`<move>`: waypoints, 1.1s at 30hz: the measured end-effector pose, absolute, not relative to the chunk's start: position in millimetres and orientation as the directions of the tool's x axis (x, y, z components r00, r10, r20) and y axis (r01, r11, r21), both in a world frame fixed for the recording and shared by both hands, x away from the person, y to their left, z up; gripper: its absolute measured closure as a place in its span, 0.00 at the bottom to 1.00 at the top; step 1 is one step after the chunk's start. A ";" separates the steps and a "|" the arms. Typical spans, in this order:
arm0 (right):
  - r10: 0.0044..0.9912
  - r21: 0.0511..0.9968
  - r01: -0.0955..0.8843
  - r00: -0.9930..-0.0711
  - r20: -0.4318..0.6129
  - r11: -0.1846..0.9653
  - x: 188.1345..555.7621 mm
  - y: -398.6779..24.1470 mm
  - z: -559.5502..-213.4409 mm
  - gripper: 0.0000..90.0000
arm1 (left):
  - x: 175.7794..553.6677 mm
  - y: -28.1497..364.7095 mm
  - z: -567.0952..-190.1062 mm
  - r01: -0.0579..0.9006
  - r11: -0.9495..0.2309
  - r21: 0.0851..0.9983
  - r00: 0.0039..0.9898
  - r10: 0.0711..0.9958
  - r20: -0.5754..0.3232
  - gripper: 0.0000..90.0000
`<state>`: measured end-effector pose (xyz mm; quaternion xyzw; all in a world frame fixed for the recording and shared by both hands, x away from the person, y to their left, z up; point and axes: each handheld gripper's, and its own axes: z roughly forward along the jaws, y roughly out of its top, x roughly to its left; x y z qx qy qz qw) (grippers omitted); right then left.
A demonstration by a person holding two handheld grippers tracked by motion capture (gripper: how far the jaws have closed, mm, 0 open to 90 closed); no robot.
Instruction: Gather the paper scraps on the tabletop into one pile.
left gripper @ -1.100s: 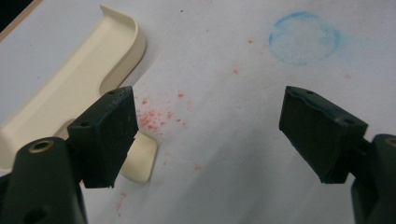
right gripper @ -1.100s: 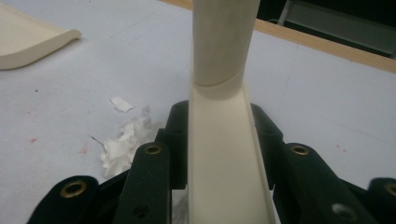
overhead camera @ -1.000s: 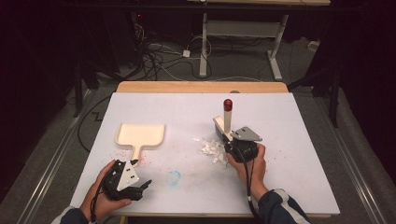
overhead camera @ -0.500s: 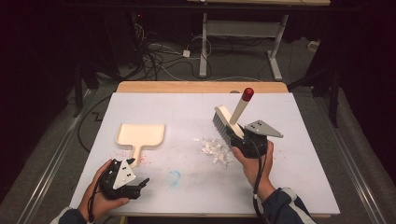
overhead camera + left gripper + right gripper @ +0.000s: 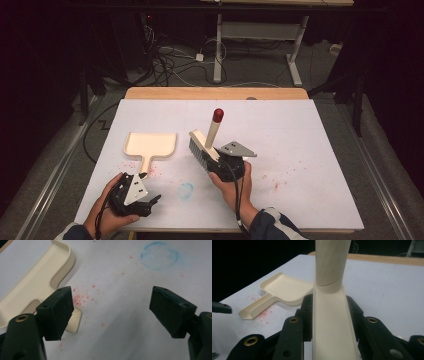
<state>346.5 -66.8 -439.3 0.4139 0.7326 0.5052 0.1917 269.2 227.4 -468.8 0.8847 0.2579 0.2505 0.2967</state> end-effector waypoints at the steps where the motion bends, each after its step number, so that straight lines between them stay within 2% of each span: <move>1: 0.809 0.896 0.420 -0.571 0.137 0.145 349.2 -64.7 -443.1 0.75 | 269.3 227.4 -469.3 0.310 -0.690 0.654 0.742 0.606 0.286 0.21; 7: 0.874 0.882 0.452 -0.474 0.110 0.134 363.4 -73.0 -457.0 0.75 | 270.7 226.9 -470.7 0.308 -0.704 0.640 0.755 0.590 0.285 0.21; 11: 0.890 0.861 0.499 -0.430 0.152 0.094 367.3 -88.2 -457.1 0.75 | 270.2 225.5 -470.3 0.307 -0.701 0.644 0.756 0.590 0.283 0.21; 19: 0.918 0.860 0.506 -0.370 0.144 0.069 356.3 -110.8 -448.0 0.75 | 269.9 222.5 -469.8 0.297 -0.714 0.634 0.766 0.575 0.288 0.21; 23: 0.899 0.862 0.503 -0.405 0.166 0.067 349.5 -111.6 -440.1 0.75 | 269.8 221.7 -469.8 0.297 -0.717 0.631 0.768 0.571 0.288 0.21; 33: 0.876 0.905 0.404 -0.476 0.082 0.135 335.8 -114.4 -415.4 0.75 | 268.2 220.2 -467.8 0.285 -0.717 0.637 0.774 0.564 0.288 0.21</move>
